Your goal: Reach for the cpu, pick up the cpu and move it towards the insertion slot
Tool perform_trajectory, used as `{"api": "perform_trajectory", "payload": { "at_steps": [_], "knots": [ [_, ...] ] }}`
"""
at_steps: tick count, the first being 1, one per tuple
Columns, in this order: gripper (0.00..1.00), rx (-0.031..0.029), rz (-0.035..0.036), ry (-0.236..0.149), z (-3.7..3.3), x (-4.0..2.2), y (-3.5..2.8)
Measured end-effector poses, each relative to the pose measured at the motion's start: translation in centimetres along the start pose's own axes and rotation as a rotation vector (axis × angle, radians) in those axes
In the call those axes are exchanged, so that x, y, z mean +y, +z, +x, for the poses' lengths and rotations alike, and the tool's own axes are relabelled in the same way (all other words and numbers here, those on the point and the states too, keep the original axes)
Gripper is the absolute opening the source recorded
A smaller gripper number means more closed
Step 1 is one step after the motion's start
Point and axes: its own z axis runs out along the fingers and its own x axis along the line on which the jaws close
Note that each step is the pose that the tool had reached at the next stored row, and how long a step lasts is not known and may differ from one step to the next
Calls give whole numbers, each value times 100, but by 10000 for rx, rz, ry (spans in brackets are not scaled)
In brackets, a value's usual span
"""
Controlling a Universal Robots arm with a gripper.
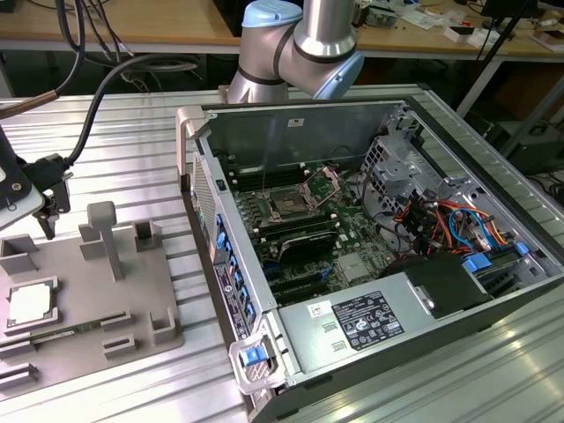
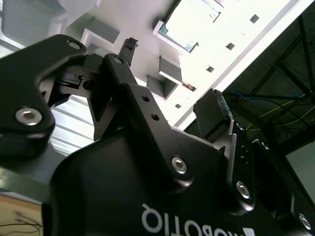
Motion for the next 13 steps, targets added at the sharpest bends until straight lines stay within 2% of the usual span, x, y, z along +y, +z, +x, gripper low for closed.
{"api": "perform_trajectory", "payload": {
  "at_steps": [7,13],
  "knots": [
    [75,-1,-1,0,1,0,9],
    [75,0,0,0,0,-3,70]
  ]
}}
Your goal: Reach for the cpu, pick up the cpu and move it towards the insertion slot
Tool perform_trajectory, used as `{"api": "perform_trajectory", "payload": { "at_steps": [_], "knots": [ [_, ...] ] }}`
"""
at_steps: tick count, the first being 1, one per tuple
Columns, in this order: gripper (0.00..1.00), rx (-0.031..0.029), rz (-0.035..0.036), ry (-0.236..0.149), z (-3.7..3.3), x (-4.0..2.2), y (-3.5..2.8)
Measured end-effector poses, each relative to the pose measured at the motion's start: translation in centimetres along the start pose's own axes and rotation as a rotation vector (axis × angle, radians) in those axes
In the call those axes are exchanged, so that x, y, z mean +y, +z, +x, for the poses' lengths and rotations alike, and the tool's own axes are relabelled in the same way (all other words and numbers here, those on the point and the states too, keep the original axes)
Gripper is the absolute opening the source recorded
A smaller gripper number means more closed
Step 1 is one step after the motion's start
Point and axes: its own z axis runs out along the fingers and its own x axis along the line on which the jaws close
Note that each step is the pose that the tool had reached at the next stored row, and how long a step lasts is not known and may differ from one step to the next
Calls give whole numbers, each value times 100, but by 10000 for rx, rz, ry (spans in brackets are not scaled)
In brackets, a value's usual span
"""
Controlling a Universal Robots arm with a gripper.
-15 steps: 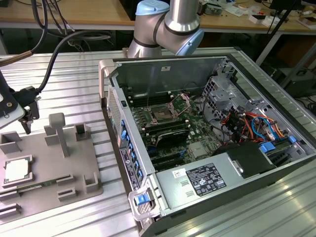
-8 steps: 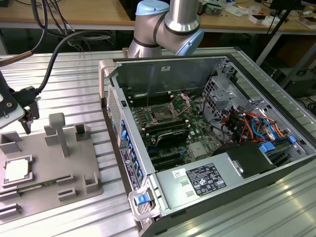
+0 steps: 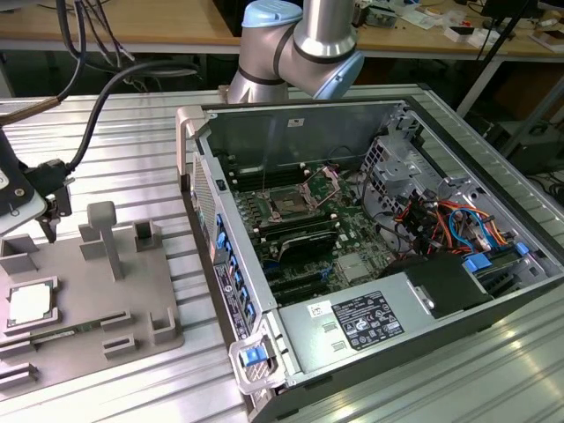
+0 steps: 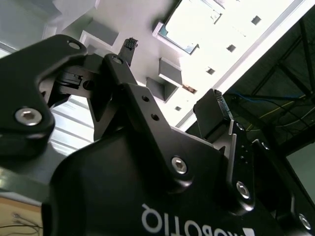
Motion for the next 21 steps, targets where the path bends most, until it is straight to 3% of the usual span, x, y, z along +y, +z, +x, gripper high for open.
{"api": "perform_trajectory", "payload": {
  "at_steps": [11,21],
  "knots": [
    [75,0,0,1,0,-4,109],
    [75,0,1,1,0,-5,125]
  ]
}}
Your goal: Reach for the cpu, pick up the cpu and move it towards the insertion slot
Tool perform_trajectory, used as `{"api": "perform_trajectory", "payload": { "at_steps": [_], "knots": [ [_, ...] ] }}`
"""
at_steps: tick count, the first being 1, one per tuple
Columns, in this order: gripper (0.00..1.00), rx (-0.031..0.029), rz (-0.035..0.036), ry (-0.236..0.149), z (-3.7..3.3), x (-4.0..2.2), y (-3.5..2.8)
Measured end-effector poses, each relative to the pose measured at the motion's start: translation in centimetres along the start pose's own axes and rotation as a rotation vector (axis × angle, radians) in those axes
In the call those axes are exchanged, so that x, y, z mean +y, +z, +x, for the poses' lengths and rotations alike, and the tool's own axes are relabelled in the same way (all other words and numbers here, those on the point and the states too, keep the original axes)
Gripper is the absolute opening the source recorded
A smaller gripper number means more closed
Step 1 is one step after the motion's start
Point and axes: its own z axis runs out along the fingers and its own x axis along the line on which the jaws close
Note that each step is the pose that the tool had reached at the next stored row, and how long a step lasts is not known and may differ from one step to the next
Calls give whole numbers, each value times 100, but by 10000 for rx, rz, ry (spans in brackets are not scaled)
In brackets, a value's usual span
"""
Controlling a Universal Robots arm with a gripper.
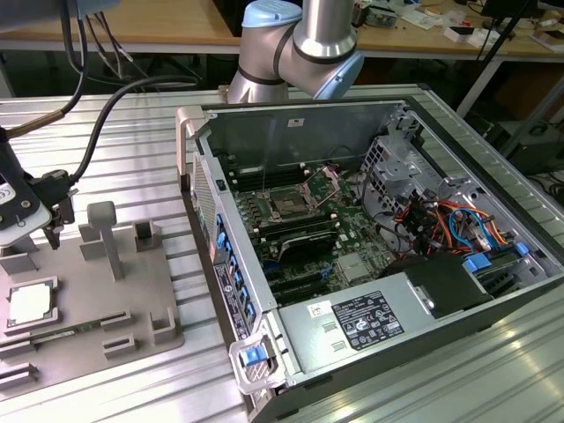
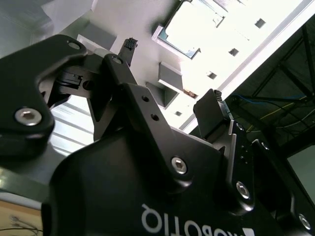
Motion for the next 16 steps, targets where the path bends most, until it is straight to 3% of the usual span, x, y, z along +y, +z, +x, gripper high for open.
{"api": "perform_trajectory", "payload": {
  "at_steps": [6,11,16],
  "knots": [
    [75,-1,0,-43,2,-7,10],
    [75,48,0,-612,6,-12,32],
    [75,82,-1,-806,22,-38,95]
  ]
}}
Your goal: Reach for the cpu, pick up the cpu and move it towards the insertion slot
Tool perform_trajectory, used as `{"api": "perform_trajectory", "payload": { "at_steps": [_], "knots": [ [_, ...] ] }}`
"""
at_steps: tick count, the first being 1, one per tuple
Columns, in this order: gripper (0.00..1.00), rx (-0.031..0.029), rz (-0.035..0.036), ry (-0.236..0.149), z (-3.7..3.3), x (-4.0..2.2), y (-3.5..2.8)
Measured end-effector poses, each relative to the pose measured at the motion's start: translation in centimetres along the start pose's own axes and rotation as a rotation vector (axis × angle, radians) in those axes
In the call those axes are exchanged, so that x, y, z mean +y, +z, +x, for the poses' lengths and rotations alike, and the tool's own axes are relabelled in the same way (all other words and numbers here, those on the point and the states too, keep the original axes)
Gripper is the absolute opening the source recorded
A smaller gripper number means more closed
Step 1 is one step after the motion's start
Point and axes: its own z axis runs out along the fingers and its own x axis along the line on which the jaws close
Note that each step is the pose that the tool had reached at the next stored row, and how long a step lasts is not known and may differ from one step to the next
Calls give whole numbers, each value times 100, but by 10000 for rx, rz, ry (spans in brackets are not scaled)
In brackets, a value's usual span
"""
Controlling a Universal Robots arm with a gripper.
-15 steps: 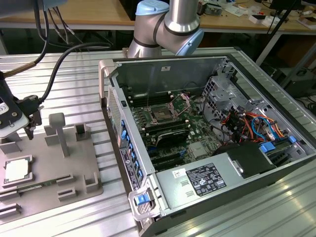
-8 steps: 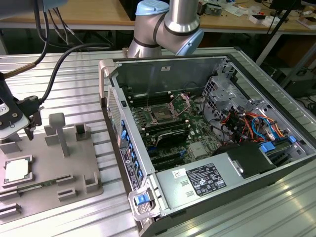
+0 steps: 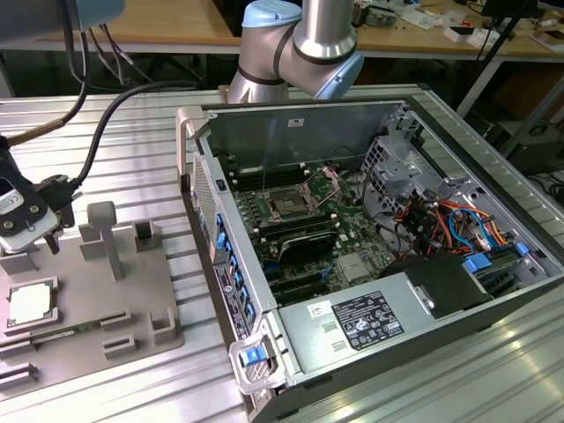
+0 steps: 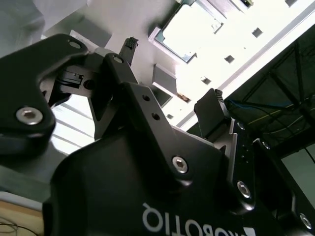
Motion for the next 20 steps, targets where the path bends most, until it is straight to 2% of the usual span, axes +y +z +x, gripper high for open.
{"api": "perform_trajectory", "payload": {
  "at_steps": [6,11,17,20],
  "knots": [
    [75,7,0,-16,59,-15,92],
    [75,4,21,192,62,-24,189],
    [75,4,25,211,61,-32,299],
    [75,5,25,211,61,-33,317]
  ]
}}
